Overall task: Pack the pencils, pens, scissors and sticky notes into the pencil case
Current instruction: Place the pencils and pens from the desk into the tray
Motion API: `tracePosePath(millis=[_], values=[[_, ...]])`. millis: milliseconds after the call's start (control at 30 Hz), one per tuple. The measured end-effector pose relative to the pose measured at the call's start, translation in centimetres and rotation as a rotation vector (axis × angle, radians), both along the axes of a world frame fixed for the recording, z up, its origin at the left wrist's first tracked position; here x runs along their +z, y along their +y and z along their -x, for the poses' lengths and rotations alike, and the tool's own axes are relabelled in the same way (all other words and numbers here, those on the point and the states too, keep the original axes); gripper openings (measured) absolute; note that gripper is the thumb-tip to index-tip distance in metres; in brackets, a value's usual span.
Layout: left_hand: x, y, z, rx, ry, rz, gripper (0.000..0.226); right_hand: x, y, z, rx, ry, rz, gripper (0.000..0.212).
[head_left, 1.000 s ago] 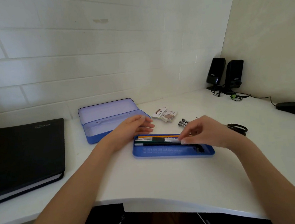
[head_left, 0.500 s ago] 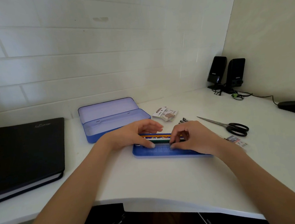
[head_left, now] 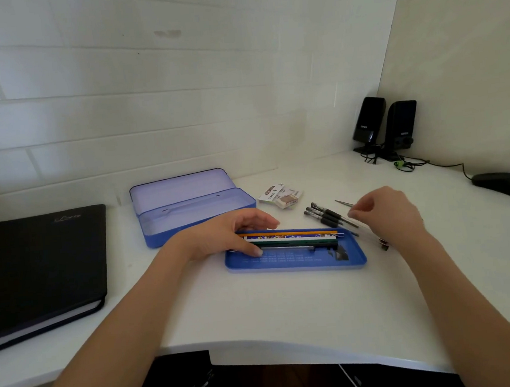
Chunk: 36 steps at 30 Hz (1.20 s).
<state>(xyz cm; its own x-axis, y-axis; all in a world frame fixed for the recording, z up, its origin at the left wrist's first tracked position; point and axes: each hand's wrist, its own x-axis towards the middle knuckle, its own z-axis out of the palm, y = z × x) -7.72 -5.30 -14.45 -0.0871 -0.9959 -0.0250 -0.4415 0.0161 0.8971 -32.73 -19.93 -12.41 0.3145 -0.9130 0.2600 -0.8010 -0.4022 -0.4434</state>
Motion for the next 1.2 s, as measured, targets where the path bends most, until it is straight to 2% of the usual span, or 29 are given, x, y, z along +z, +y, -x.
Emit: tracePosePath(millis=[200, 400, 467, 667, 767, 867, 933, 1067, 1200], values=[[-0.1, 0.0, 0.0, -0.003, -0.009, -0.007, 0.053, -0.5, 0.0, -0.4, -0.042, 0.083, -0.049, 0.014], [-0.1, 0.0, 0.1, -0.007, -0.022, -0.005, 0.052, -0.8, -0.2, -0.6, -0.034, 0.043, -0.047, 0.010], [-0.1, -0.1, 0.0, -0.008, -0.018, -0.008, 0.052, -0.8, -0.2, -0.7, 0.011, -0.032, -0.045, 0.007], [-0.2, -0.1, -0.1, 0.001, -0.014, -0.010, 0.053, 0.7, 1.4, -0.9, 0.222, -0.426, -0.108, 0.003], [-0.1, -0.1, -0.1, 0.003, -0.021, -0.018, 0.052, 1.6, 2.3, -1.0, 0.325, -0.528, -0.237, 0.006], [-0.1, -0.1, 0.0, 0.014, -0.018, -0.018, 0.052, 2.0, 3.3, -1.3, 0.484, -0.502, -0.424, 0.009], [-0.1, -0.2, 0.0, 0.011, -0.016, -0.021, 0.054, 2.0, 3.9, -1.5, 0.570, -0.430, -0.476, 0.011], [-0.1, -0.1, -0.1, -0.001, -0.019, -0.015, 0.053, 1.8, 4.5, -1.7, 0.639, -0.290, -0.514, 0.015], [-0.1, -0.1, 0.0, 0.004, -0.003, -0.019, 0.052, 1.8, 4.6, -1.7, 0.680, -0.207, -0.468, 0.013]])
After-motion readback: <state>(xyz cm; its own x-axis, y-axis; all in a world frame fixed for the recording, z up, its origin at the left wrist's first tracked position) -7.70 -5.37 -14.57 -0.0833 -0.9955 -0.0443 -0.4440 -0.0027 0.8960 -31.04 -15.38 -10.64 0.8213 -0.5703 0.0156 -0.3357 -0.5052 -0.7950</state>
